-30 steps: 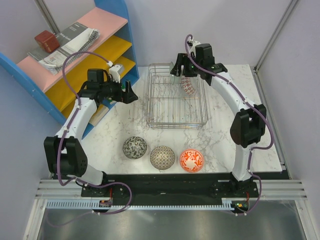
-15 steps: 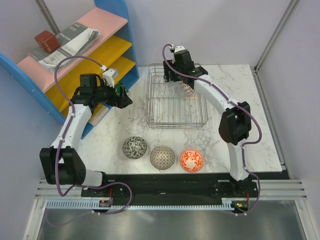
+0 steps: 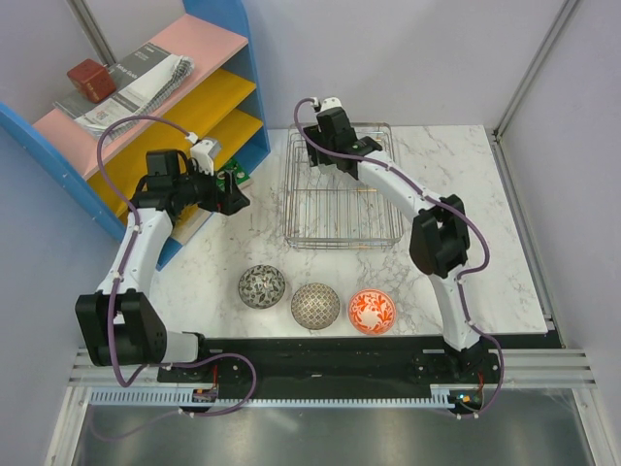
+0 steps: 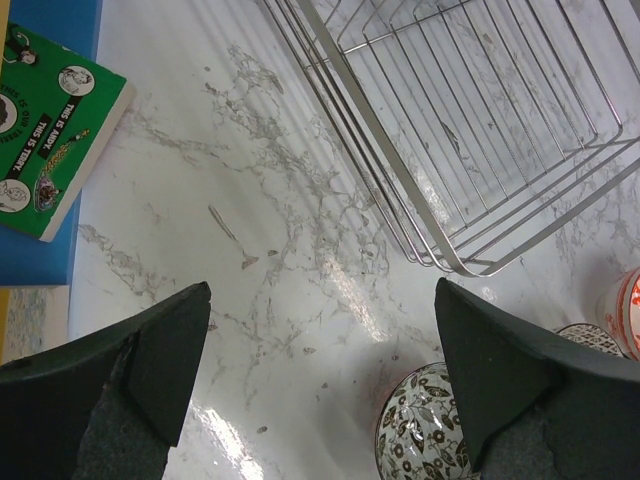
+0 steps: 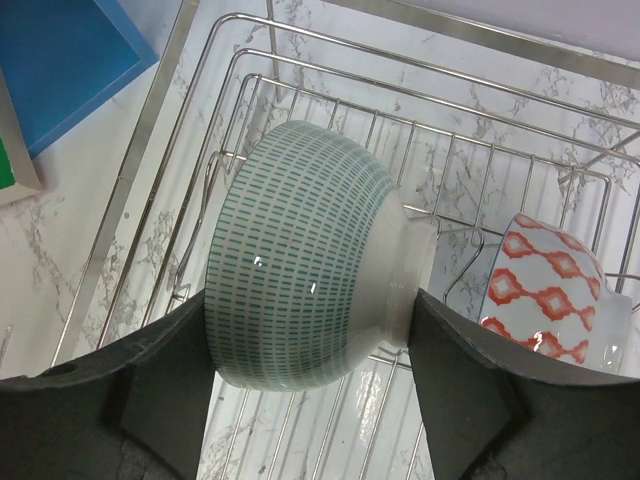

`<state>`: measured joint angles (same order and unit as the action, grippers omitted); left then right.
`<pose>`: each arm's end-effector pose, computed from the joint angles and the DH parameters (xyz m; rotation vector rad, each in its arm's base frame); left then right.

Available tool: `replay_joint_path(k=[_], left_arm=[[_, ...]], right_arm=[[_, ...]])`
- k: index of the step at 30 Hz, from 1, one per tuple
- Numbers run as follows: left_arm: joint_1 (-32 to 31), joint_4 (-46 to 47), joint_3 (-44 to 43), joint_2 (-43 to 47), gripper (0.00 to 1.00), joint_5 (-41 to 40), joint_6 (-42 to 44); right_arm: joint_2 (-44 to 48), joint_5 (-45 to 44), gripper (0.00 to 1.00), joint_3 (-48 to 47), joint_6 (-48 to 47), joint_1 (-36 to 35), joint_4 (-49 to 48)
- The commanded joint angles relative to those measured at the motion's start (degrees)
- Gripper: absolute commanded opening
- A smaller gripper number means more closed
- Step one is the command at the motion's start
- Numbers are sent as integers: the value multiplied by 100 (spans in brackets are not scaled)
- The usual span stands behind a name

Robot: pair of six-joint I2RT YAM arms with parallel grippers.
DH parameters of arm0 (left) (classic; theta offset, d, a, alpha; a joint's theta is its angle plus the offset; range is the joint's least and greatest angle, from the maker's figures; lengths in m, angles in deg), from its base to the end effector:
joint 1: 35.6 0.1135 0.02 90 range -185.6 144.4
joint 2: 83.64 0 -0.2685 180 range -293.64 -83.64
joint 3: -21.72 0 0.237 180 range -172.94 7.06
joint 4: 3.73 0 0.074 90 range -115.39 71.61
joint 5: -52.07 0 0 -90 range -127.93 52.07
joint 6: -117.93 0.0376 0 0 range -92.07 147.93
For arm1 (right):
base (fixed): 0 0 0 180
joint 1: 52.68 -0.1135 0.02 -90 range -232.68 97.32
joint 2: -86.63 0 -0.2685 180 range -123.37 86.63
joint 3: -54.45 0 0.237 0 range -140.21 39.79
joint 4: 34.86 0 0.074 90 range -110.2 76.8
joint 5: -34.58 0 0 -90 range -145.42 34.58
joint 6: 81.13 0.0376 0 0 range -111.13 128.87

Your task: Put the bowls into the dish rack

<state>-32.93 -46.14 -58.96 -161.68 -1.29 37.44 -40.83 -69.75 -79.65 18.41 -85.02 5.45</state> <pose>0.2819 -0.0093 0.3204 0.4600 2.1202 -0.5992 0.4364 0.2653 0.2928 -0.2814 2.1234 0.1580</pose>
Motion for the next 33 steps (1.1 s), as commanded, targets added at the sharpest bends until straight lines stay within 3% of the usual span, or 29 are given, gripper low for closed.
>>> replay_joint_path(k=[1,14,23,33], left_arm=[[66,33,28,228,100,256,217],[101,68,107,237,100,343,235],[110,76,133,236,100,387,252],[119,85,160,272,100,405,287]], right_arm=[[-95,-395,0,-475,-180,-62,-359],[-657,-597,0,-879,-400,-308,-412],[-868,-615,22,-880,-488,-414,-412],[-1053,-615,52,-836,-594,-493,-420]])
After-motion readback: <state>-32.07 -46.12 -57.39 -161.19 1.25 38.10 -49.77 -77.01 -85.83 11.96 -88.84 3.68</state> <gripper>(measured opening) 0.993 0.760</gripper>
